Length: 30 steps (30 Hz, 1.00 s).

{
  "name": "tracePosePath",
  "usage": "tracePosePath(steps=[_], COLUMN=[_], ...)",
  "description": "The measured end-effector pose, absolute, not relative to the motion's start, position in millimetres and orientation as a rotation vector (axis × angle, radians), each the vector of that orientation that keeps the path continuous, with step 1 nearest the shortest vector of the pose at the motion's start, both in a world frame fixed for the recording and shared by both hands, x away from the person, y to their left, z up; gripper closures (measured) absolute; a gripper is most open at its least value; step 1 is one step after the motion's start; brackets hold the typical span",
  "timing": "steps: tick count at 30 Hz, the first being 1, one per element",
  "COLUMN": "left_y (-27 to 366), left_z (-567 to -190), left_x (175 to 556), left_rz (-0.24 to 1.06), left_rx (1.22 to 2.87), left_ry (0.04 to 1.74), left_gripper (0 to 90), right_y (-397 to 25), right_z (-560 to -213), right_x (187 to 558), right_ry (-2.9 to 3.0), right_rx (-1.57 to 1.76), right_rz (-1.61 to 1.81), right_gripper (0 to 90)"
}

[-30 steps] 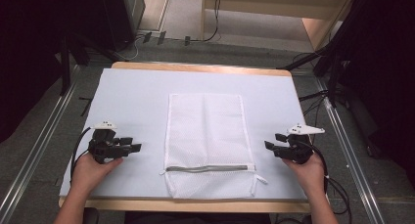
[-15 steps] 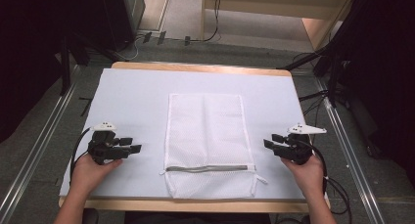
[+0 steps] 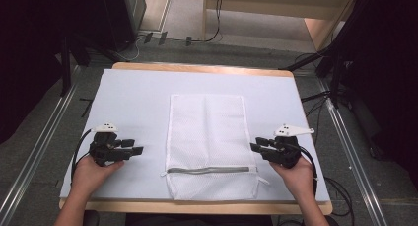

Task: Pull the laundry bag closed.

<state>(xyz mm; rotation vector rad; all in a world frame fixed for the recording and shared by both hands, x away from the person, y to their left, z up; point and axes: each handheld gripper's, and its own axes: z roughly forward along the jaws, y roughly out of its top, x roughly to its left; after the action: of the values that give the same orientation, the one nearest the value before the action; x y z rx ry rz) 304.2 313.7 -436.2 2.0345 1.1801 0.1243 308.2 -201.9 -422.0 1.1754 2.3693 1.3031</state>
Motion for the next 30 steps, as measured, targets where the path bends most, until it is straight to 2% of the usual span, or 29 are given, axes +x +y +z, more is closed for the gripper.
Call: tracePosePath(steps=[30], left_y=[314], left_z=[-437], left_x=[304], left_rz=[0.106], left_rx=[2.036], left_ry=[1.181], left_gripper=[45.6], right_y=[-71], right_z=[-411], right_x=[295], right_ry=[2.610], right_rx=[0.927], right_rz=[1.332], right_gripper=[73.3])
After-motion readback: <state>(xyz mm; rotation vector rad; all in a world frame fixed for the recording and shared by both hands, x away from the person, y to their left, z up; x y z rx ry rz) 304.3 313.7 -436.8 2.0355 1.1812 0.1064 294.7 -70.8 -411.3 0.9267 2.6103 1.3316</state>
